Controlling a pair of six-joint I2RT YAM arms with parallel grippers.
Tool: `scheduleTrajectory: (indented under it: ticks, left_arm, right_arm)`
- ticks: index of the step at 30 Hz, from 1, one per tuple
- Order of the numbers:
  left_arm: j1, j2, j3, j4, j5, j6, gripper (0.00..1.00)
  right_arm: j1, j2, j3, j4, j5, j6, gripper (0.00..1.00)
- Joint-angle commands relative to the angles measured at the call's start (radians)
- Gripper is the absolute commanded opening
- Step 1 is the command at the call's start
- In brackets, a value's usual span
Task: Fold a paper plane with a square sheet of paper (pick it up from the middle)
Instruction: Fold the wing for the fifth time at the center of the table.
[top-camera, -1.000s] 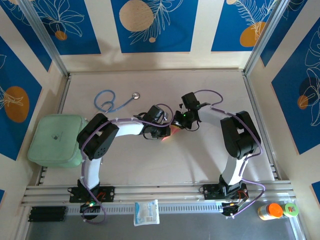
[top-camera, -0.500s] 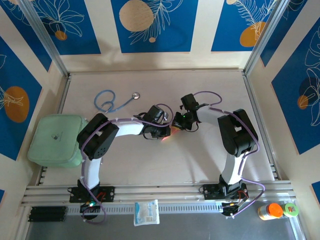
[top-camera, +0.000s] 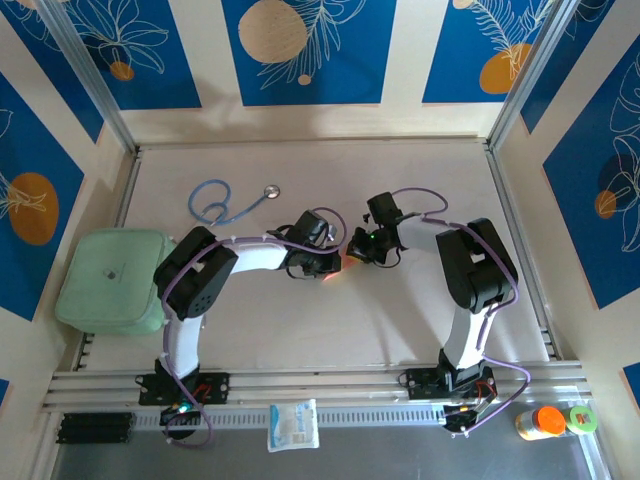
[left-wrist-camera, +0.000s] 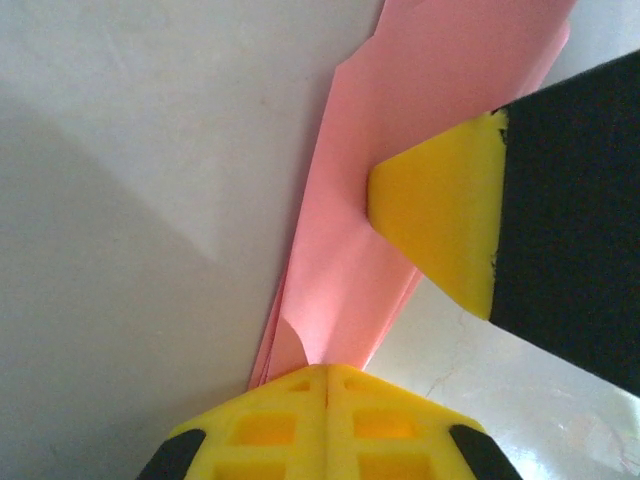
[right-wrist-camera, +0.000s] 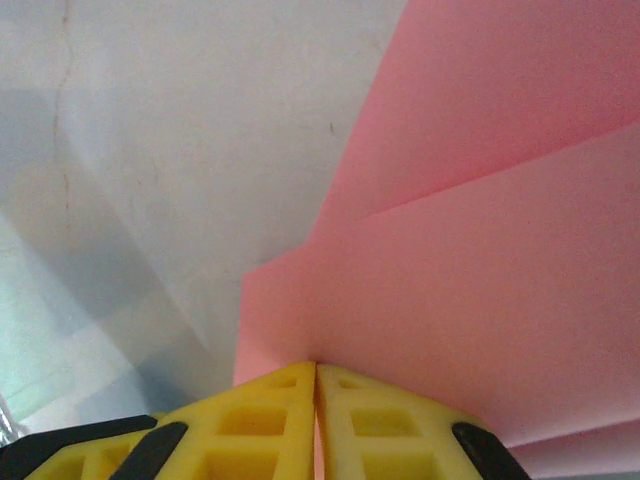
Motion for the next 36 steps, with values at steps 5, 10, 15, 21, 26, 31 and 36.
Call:
scheduleTrajectory:
  ticks: [5, 10, 15, 21, 26, 31, 36]
  left_arm:
    - [0.017, -0.092, -0.005, 0.013, 0.047, -0.020, 0.13]
    - [0.018, -0.094, -0.038, 0.046, 0.038, -0.035, 0.15]
    - [0.017, -0.062, -0.030, 0.043, 0.029, -0.043, 0.16]
    - [0.018, -0.055, -0.059, 0.064, -0.005, -0.071, 0.16]
    - [0.016, -0.059, -0.120, 0.187, 0.023, -0.179, 0.17]
    - [0.016, -0.066, -0.136, 0.179, -0.009, -0.191, 0.17]
    - [0.018, -0.056, -0.145, 0.167, -0.032, -0.183, 0.18]
  right_arm:
    - [-0.019, 0.086, -0.061, 0.064, -0.065, -0.174, 0.10]
    - [-0.018, 0.087, -0.080, 0.110, -0.086, -0.207, 0.09]
    - [-0.014, 0.089, -0.075, 0.093, -0.085, -0.201, 0.09]
    - [-0.016, 0.107, -0.063, 0.062, -0.060, -0.175, 0.09]
    - [-0.016, 0.115, -0.057, 0.041, -0.034, -0.148, 0.09]
    - [-0.016, 0.120, -0.048, 0.020, -0.014, -0.141, 0.09]
    - [-0.016, 0.124, -0.044, 0.003, 0.002, -0.141, 0.09]
